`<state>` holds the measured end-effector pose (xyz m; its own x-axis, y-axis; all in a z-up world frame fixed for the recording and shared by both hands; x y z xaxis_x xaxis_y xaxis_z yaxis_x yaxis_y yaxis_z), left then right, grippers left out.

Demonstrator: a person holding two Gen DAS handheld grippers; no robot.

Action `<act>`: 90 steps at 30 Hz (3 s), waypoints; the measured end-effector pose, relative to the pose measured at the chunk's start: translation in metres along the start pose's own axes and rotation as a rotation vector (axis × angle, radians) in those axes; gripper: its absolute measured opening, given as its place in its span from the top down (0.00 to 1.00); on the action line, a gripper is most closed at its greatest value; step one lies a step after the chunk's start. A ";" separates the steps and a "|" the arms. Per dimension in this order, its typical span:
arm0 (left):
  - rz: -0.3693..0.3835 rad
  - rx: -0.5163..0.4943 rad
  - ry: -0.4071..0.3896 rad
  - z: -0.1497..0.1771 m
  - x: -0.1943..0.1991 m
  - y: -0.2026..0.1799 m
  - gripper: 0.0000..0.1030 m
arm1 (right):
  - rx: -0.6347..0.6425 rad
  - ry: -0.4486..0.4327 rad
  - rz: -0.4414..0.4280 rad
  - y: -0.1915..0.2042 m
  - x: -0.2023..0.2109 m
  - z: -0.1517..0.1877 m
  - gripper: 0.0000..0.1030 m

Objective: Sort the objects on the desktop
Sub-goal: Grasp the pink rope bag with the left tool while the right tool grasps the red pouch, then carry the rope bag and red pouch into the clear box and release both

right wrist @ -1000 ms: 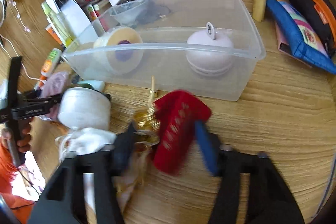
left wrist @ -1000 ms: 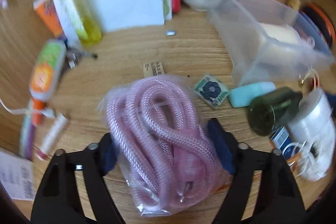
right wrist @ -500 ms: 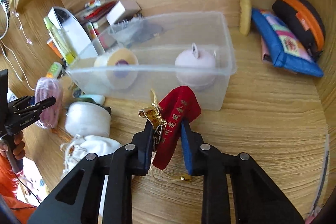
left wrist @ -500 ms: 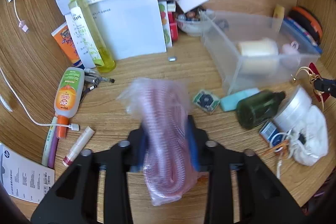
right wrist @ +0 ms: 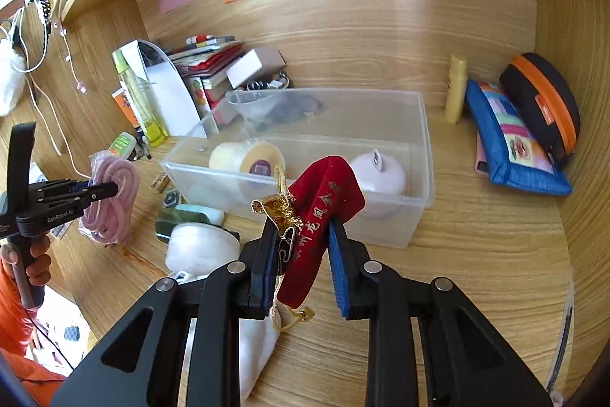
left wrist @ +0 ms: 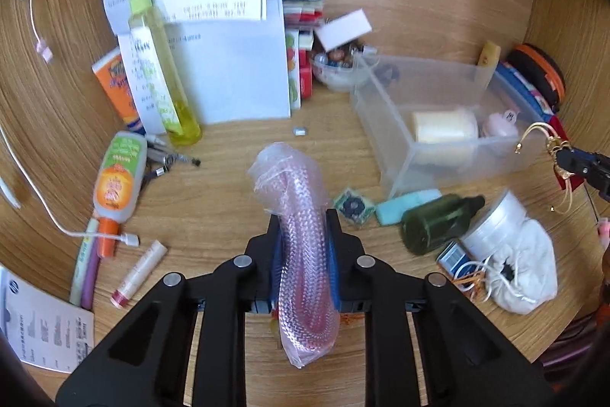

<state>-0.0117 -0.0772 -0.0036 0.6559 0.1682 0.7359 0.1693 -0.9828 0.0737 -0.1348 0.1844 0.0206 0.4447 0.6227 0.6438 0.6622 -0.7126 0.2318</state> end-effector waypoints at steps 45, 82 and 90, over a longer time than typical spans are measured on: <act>0.123 -0.092 -0.150 -0.133 -0.055 -0.083 0.81 | -0.085 -0.044 -0.053 0.001 -0.076 -0.078 0.78; 0.111 -0.115 -0.073 -0.121 -0.099 -0.093 0.43 | 0.018 0.056 0.079 0.015 -0.108 -0.057 0.70; 0.115 -0.130 -0.143 -0.126 -0.077 -0.094 0.32 | 0.027 0.028 0.145 0.014 -0.103 -0.059 0.49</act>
<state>-0.1704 -0.0070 0.0177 0.7644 0.0543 0.6425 -0.0030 -0.9961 0.0877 -0.2066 0.0916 0.0005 0.5204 0.5041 0.6893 0.6084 -0.7852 0.1149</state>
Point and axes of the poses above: each gripper's, at about its wrist camera, not at the fingertips, and x roughly against the way its jaws point, y to its left, z to its underside, the point moved 1 cm from there along -x, roughly the way its jaws point, and after that the axes turned 5 degrees about -x, right-handed, at the moved point
